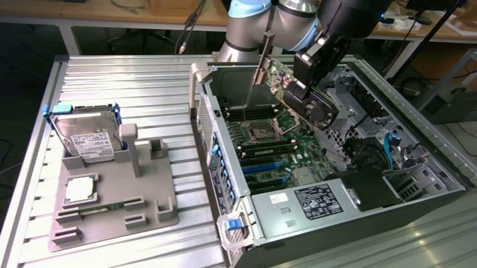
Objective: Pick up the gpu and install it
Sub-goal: 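Insert the gpu into the slot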
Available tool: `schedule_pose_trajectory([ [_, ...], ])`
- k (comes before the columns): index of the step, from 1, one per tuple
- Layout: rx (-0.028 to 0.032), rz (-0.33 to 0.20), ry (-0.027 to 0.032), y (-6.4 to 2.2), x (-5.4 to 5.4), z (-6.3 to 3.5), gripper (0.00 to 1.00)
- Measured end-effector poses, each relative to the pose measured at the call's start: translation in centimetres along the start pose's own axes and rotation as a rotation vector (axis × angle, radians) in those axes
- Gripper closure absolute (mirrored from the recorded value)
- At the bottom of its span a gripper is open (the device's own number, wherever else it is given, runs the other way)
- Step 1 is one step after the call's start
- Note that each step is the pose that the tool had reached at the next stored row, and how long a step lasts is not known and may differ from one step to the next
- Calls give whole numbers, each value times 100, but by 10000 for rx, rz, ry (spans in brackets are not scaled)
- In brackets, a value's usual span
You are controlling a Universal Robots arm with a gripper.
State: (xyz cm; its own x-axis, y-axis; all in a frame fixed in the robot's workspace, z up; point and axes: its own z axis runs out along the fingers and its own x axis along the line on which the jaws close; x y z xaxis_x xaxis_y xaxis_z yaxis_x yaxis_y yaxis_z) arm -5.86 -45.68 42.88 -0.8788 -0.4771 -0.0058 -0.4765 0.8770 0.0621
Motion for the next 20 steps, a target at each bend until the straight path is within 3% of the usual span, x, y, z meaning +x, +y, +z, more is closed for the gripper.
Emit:
schedule_pose_trajectory([
  [20, -4, -601, 37, 0, 0, 0, 73],
])
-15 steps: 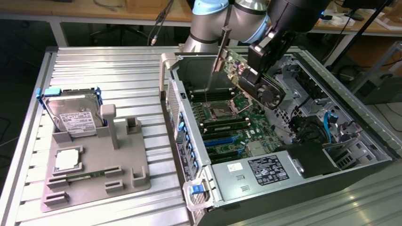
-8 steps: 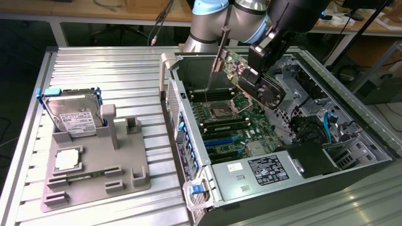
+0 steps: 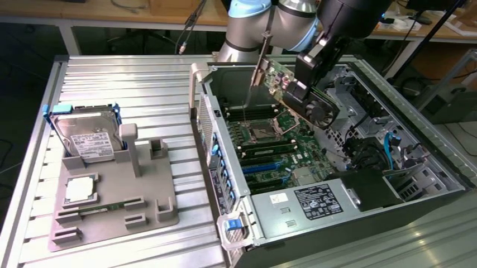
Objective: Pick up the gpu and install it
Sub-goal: 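Insert the gpu into the slot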
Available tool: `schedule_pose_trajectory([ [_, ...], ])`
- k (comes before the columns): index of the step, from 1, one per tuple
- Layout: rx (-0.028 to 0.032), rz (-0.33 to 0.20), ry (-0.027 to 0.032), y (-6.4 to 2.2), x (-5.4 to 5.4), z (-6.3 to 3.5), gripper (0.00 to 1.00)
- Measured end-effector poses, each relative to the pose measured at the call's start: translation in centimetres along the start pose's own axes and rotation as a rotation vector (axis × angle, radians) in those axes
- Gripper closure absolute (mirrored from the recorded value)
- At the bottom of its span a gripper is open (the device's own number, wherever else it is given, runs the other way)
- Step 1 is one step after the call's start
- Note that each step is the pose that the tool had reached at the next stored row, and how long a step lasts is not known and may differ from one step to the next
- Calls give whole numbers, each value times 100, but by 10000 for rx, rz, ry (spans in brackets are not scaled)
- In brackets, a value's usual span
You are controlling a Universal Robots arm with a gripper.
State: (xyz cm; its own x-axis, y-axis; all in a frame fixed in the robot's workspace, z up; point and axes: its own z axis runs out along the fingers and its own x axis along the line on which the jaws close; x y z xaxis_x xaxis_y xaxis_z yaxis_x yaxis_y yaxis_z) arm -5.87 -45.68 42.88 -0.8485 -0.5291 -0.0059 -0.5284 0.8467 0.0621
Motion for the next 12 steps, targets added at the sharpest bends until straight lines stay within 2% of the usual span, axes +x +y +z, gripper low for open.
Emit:
schedule_pose_trajectory([
  [12, -2, -350, 22, 0, 0, 0, 73],
])
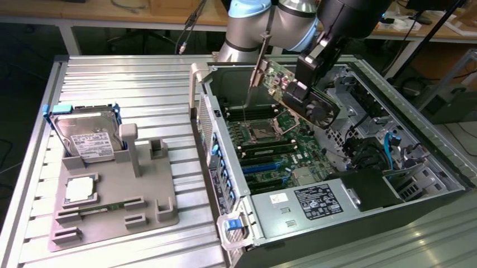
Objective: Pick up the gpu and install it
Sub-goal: 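Insert the gpu into the slot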
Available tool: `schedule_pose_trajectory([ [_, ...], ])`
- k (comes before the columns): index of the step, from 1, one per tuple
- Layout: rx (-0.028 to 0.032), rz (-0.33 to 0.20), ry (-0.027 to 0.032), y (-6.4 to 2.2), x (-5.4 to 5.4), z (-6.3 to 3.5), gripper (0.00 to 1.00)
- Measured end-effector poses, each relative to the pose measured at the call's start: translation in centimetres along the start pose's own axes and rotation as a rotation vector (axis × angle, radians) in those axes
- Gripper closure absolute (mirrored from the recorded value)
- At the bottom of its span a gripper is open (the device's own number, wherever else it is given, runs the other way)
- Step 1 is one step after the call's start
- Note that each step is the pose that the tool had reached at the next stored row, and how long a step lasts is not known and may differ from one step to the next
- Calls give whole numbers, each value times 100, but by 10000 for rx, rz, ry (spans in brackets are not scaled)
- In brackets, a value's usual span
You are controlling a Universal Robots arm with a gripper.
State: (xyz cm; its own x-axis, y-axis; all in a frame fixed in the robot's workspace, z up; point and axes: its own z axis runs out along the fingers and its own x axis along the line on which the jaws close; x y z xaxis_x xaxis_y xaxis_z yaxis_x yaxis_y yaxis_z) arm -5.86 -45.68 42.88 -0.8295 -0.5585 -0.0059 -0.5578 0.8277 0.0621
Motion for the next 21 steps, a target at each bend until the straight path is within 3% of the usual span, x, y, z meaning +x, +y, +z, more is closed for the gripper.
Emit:
schedule_pose_trajectory([
  [21, -5, -820, 51, 1, 1, 0, 73],
])
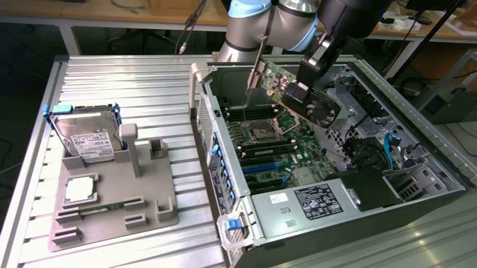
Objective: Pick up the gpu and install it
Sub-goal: 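Insert the gpu into the slot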
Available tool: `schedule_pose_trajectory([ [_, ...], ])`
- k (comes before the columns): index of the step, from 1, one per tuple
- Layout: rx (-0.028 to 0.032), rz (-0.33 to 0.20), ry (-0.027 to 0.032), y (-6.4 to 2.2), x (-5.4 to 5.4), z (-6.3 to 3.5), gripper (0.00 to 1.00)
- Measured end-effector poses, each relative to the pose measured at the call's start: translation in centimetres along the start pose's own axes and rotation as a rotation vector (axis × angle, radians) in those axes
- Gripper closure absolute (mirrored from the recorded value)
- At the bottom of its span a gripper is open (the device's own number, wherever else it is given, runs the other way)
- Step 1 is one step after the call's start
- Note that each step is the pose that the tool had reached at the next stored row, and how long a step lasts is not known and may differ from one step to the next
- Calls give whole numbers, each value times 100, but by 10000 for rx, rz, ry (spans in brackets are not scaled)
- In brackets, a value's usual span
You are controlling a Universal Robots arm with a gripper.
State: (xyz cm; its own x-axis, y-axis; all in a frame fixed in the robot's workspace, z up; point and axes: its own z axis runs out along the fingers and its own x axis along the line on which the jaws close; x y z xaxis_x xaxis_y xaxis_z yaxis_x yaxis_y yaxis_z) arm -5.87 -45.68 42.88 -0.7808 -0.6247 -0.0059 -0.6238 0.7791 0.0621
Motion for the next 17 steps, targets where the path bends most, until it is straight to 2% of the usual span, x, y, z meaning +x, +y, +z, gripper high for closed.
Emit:
schedule_pose_trajectory([
  [17, -5, -773, 48, 0, 0, 0, 73],
])
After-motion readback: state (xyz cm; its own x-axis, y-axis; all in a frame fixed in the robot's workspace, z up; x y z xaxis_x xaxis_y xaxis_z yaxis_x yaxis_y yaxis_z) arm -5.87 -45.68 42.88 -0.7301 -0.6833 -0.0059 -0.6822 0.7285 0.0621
